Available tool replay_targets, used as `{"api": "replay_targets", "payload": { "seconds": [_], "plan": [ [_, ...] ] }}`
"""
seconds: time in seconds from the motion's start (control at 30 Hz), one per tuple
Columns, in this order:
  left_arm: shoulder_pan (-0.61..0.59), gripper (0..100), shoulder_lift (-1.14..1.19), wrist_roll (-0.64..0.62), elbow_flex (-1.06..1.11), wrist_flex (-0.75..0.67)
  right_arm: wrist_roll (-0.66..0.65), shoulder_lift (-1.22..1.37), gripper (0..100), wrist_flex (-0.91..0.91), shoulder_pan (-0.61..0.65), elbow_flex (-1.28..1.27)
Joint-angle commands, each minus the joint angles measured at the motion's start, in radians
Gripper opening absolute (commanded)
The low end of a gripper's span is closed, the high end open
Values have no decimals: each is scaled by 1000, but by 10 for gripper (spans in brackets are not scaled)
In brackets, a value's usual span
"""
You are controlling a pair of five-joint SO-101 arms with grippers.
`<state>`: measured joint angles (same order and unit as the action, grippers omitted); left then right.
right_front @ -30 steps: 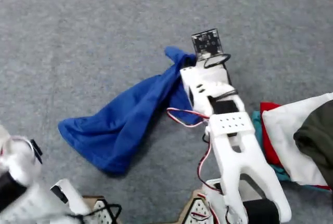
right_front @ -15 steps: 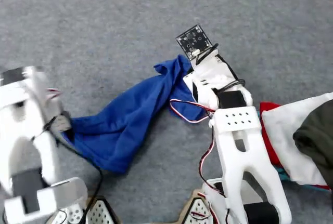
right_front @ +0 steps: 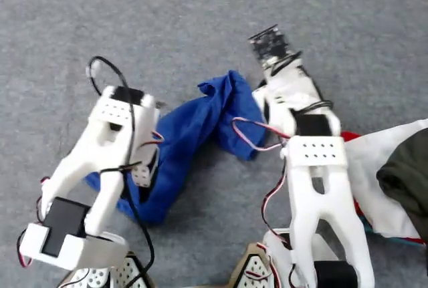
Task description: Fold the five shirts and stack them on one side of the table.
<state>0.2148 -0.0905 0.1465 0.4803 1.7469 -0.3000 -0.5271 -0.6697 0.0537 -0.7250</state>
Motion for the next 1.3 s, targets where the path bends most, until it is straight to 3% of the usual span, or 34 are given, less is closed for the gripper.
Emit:
{"api": "replay_targets", "payload": {
  "seconds": [0.0,0.37,0.7,1.03,1.17,1.27],
  "plan": [
    [78,143,-21,26,51,-21,-14,-42,189,-5,-82,79],
    [187,143,-21,-18,155,-241,-6,-8,189,3,-295,214],
    [207,143,-19,-112,209,-377,-6,117,189,0,-349,294],
    [247,137,-19,-109,287,-445,-6,127,189,-2,-351,298],
    [247,19,-19,-104,245,-445,-6,127,189,-2,-351,298],
    [245,18,-22,-107,203,-442,-6,127,189,-2,-351,298]
  ]
}}
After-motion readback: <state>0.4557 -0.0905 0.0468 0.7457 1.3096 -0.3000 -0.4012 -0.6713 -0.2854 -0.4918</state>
